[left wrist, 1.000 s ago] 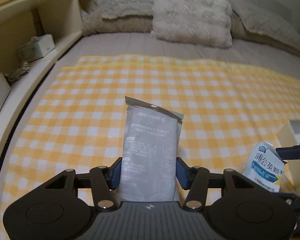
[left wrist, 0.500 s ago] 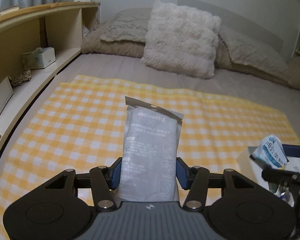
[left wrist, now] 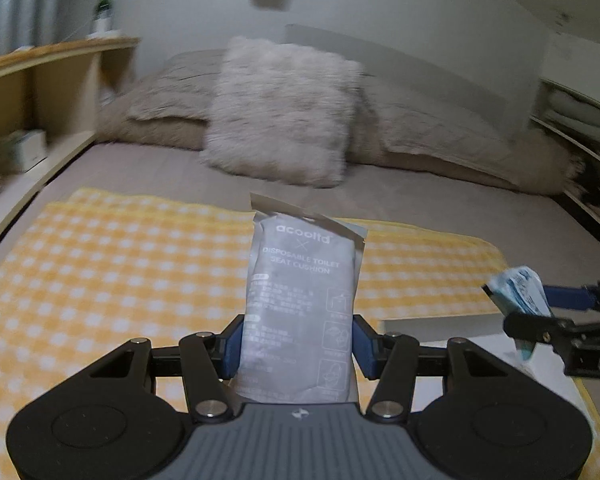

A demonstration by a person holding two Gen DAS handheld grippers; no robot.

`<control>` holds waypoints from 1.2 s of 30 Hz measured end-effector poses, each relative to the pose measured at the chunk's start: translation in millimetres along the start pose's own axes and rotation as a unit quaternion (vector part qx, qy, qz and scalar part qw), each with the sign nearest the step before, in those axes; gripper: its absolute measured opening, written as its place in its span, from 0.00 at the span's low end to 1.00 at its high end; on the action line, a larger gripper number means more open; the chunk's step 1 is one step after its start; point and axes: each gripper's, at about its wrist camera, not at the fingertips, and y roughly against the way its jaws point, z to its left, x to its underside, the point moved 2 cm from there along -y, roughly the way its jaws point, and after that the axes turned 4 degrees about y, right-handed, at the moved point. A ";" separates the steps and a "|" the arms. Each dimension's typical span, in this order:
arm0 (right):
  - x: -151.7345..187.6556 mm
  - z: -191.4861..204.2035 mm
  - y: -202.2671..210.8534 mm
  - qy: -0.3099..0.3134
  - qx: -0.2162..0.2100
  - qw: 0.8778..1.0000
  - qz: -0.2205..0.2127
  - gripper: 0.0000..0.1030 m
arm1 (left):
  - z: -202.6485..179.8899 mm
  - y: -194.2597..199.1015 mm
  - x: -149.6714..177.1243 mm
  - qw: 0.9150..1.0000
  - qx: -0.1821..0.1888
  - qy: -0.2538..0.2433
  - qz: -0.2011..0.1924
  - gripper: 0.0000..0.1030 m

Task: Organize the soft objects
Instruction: 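Carry the foil packet with the left tool while the right tool carries the sachet over the box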

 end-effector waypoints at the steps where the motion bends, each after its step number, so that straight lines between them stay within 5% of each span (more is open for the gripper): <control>1: 1.3 -5.0 2.4 -0.002 0.005 1.000 0.000 0.69 | -7.4 -2.9 0.7 1.000 0.006 -0.004 0.001 0.53; 11: 18.9 -62.5 22.5 -0.064 0.066 0.996 0.008 0.70 | -64.0 -36.2 5.3 0.998 0.065 0.013 0.019 0.53; 21: 39.5 -104.3 34.4 -0.094 0.105 0.990 0.018 0.70 | -127.8 -82.6 24.9 0.990 0.109 -0.079 0.048 0.54; 27: 51.4 -129.6 32.9 -0.107 0.121 0.986 0.031 0.70 | -150.5 -121.9 50.9 0.970 0.060 -0.196 0.133 0.54; 32: 58.3 -145.1 27.8 -0.113 0.128 0.984 0.042 0.70 | -155.5 -148.4 65.1 0.957 0.034 -0.233 0.167 0.54; 36: 63.5 -154.0 22.0 -0.111 0.130 0.984 0.052 0.70 | -157.5 -164.4 67.6 0.955 0.026 -0.236 0.175 0.54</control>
